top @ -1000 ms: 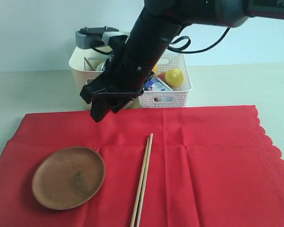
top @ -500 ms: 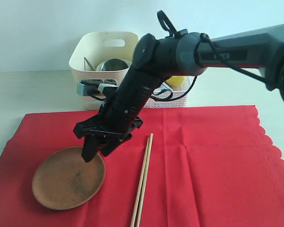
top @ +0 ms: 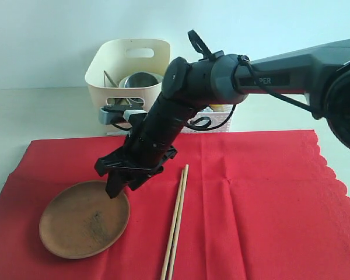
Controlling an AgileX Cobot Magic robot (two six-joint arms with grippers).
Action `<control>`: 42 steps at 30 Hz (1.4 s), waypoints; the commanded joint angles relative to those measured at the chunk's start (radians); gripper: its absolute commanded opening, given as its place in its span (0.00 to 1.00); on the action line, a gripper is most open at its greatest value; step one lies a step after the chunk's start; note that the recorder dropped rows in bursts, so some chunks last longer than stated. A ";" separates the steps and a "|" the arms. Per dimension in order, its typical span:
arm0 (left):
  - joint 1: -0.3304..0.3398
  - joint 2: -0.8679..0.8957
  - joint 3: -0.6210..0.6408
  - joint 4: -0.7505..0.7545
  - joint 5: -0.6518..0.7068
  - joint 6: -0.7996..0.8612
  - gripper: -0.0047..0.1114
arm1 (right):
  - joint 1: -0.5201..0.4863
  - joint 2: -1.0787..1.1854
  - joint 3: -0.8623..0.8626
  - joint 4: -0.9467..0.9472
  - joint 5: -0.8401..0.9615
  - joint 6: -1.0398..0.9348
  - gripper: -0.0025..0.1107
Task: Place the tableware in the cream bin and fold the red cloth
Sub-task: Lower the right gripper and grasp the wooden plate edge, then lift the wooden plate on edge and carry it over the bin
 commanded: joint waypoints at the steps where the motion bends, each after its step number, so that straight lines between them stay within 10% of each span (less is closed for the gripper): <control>1: 0.002 -0.006 0.002 -0.005 -0.011 -0.005 0.04 | 0.002 0.032 0.001 0.001 -0.010 -0.006 0.46; 14: 0.002 -0.006 0.002 -0.005 -0.011 -0.005 0.04 | 0.002 0.068 0.001 0.095 0.017 -0.057 0.44; 23: 0.002 -0.006 0.002 -0.005 -0.011 -0.005 0.04 | 0.002 0.098 0.001 0.027 -0.013 -0.037 0.02; 42: 0.002 -0.006 0.002 -0.005 -0.011 -0.005 0.04 | 0.000 -0.238 -0.002 0.019 0.024 -0.003 0.02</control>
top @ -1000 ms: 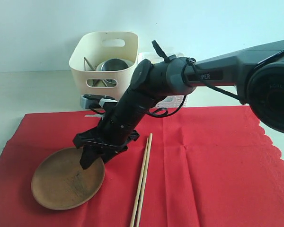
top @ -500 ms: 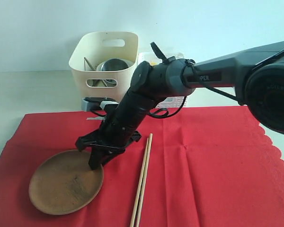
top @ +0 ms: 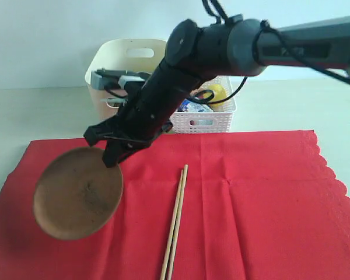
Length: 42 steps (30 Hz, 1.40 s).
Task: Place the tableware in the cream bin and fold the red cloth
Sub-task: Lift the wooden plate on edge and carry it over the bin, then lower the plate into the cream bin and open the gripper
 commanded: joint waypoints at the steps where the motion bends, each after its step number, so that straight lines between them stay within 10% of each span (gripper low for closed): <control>1: 0.002 -0.006 0.002 -0.005 -0.011 -0.005 0.04 | -0.009 -0.114 0.000 0.002 0.019 -0.007 0.02; 25: 0.002 -0.006 0.002 -0.005 -0.011 -0.005 0.04 | -0.283 -0.182 -0.009 0.049 -0.483 0.020 0.02; 42: 0.002 -0.006 0.002 -0.005 -0.011 -0.005 0.04 | -0.299 0.167 -0.400 0.178 -0.436 0.044 0.02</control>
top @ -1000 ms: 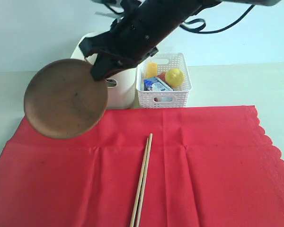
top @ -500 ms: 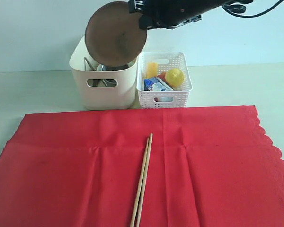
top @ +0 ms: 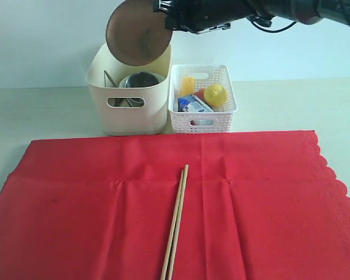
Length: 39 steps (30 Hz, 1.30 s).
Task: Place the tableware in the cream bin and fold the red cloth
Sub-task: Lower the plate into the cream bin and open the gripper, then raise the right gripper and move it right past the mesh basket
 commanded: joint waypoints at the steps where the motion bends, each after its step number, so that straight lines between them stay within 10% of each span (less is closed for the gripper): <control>1: 0.002 -0.006 0.002 -0.005 -0.011 -0.005 0.04 | -0.007 0.062 -0.057 0.093 0.024 0.010 0.02; 18: 0.002 -0.006 0.002 -0.005 -0.011 -0.005 0.04 | -0.024 0.080 -0.062 0.049 0.164 0.151 0.44; 32: 0.002 -0.006 0.002 -0.005 -0.011 -0.005 0.04 | -0.024 -0.071 -0.062 -0.021 0.492 0.131 0.37; 39: 0.002 -0.006 0.002 -0.005 -0.011 -0.005 0.04 | -0.012 -0.165 0.032 -0.029 0.614 0.068 0.14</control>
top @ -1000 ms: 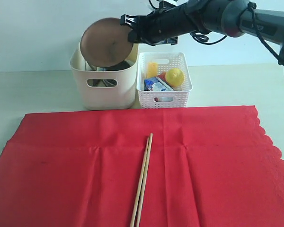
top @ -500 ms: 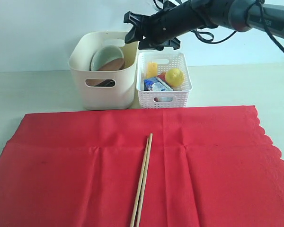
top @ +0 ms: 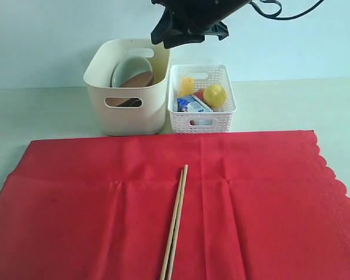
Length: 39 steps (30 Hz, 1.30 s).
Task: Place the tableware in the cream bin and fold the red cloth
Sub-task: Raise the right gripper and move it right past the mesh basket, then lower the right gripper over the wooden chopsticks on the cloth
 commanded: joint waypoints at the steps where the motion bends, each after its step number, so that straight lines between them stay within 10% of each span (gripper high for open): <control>1: 0.002 -0.006 0.002 -0.005 -0.011 -0.005 0.04 | 0.015 -0.074 0.083 -0.014 0.061 -0.069 0.10; 39: 0.002 -0.006 0.002 -0.005 -0.011 -0.003 0.04 | 0.056 -0.787 1.105 0.074 -0.005 -0.394 0.02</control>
